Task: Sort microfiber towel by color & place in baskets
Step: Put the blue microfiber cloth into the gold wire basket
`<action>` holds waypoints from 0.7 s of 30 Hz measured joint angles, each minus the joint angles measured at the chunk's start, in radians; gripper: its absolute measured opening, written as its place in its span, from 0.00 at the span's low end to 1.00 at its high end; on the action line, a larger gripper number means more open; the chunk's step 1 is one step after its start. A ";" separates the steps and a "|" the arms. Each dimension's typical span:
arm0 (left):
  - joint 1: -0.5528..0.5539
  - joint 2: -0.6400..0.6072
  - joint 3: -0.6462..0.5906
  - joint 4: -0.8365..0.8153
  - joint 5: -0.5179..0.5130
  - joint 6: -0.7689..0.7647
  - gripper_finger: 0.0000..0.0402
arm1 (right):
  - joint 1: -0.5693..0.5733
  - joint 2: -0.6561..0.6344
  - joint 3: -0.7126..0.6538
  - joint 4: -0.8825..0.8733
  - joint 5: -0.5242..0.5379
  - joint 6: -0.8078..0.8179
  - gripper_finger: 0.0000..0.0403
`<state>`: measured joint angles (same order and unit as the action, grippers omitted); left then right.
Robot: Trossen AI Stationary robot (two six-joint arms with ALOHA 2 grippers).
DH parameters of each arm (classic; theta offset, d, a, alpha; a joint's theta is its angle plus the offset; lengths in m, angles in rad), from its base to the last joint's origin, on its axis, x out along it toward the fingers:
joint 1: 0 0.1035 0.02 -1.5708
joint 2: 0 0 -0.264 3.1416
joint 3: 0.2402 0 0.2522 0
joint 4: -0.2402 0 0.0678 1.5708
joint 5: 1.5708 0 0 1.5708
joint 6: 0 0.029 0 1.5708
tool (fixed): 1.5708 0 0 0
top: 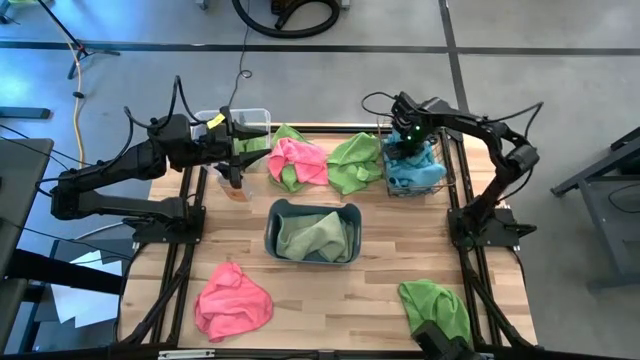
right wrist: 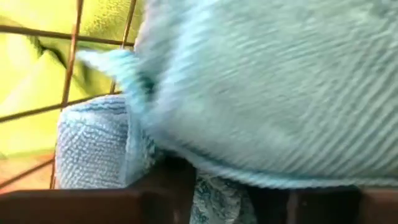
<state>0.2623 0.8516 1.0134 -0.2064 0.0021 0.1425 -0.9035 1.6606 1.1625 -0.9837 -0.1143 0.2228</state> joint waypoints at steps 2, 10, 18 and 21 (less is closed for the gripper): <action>0.000 0.000 0.000 0.000 0.000 0.000 0.47 | 0.000 -0.035 -0.001 -0.024 0.015 -0.003 0.36; 0.000 0.000 0.000 -0.018 0.000 0.000 0.47 | 0.000 -0.187 -0.001 -0.099 0.027 0.007 0.43; 0.000 0.000 0.000 -0.018 0.000 0.000 0.47 | 0.000 -0.319 -0.001 -0.109 0.069 0.033 0.43; 0.000 0.000 0.000 -0.018 0.000 0.000 0.47 | 0.000 -0.356 -0.001 -0.109 0.069 0.042 0.43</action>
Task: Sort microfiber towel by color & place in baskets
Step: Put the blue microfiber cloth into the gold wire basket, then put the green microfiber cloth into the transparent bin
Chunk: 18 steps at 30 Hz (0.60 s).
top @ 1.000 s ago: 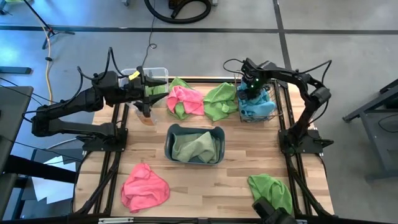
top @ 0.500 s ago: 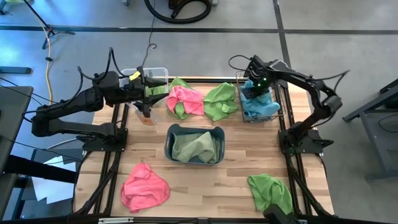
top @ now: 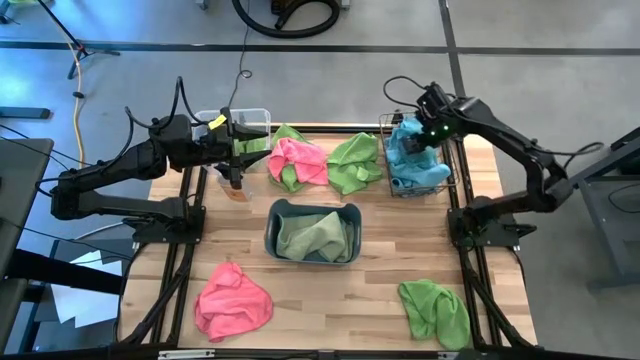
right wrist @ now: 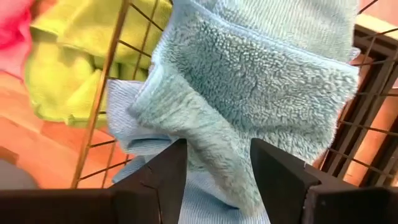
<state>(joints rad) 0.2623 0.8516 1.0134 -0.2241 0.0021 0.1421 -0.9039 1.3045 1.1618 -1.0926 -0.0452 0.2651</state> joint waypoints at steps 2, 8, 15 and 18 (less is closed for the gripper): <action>0.000 0.000 0.000 0.000 0.000 0.000 0.47 | 0.000 -0.022 0.000 0.000 0.000 0.000 0.43; 0.000 0.000 0.000 0.000 0.000 -0.010 0.47 | 0.000 -0.081 0.000 0.005 -0.001 -0.020 0.43; 0.000 0.000 0.000 -0.021 0.000 -0.010 0.47 | 0.000 -0.164 0.000 0.118 -0.070 0.007 0.43; 0.000 0.000 0.000 -0.039 0.000 -0.010 0.47 | 0.030 -0.202 0.000 0.290 -0.153 0.055 0.43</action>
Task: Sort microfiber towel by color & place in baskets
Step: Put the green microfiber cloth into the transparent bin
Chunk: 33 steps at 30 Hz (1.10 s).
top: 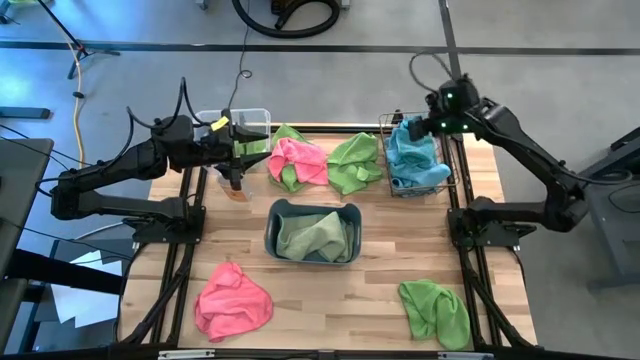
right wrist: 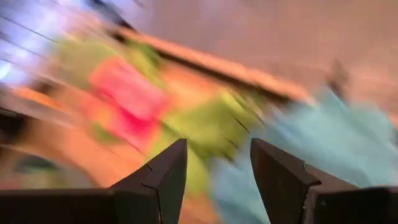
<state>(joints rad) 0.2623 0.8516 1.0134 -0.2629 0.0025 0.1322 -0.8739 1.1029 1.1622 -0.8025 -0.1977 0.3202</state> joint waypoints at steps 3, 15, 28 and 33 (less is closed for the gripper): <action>0.000 0.000 0.000 -0.003 0.000 0.000 0.47 | 0.065 -0.020 0.002 0.215 -0.048 0.049 0.43; 0.000 0.000 0.000 -0.005 0.011 -0.008 0.47 | 0.449 0.101 0.002 0.677 0.083 0.102 0.43; -0.027 0.042 0.000 0.026 0.091 -0.268 0.47 | 0.706 0.129 0.002 0.803 0.093 0.014 0.43; -0.071 0.083 0.000 0.038 0.089 -0.398 0.47 | 0.773 0.068 0.002 0.806 0.082 -0.077 0.43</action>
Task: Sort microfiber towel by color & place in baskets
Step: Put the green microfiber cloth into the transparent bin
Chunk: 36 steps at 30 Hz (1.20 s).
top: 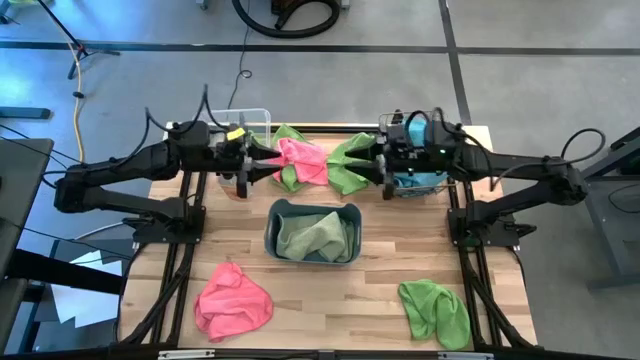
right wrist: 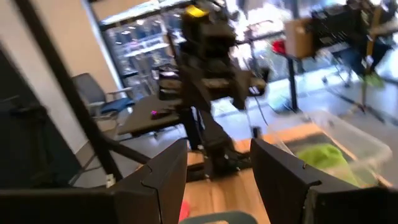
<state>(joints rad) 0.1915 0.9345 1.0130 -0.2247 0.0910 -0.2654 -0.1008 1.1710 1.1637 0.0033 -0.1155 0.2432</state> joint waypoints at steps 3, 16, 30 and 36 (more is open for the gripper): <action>-0.039 0.026 0.000 0.015 -0.026 -0.021 0.47 | 0.033 -0.022 0.000 0.003 -0.002 -0.055 0.43; -0.156 0.034 0.003 0.061 -0.103 0.095 0.47 | 0.050 -0.028 0.000 0.019 -0.005 -0.068 0.43; -0.241 -0.099 0.005 -0.075 -0.143 0.138 0.47 | 0.049 -0.025 0.000 0.102 -0.004 -0.016 0.43; -0.241 -0.095 0.005 -0.126 -0.148 0.139 0.47 | 0.049 -0.025 0.000 0.089 -0.003 -0.016 0.43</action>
<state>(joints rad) -0.0490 0.8398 1.0176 -0.3511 -0.0574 -0.1265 -0.0517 1.1465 1.1637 0.0924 -0.1188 0.2272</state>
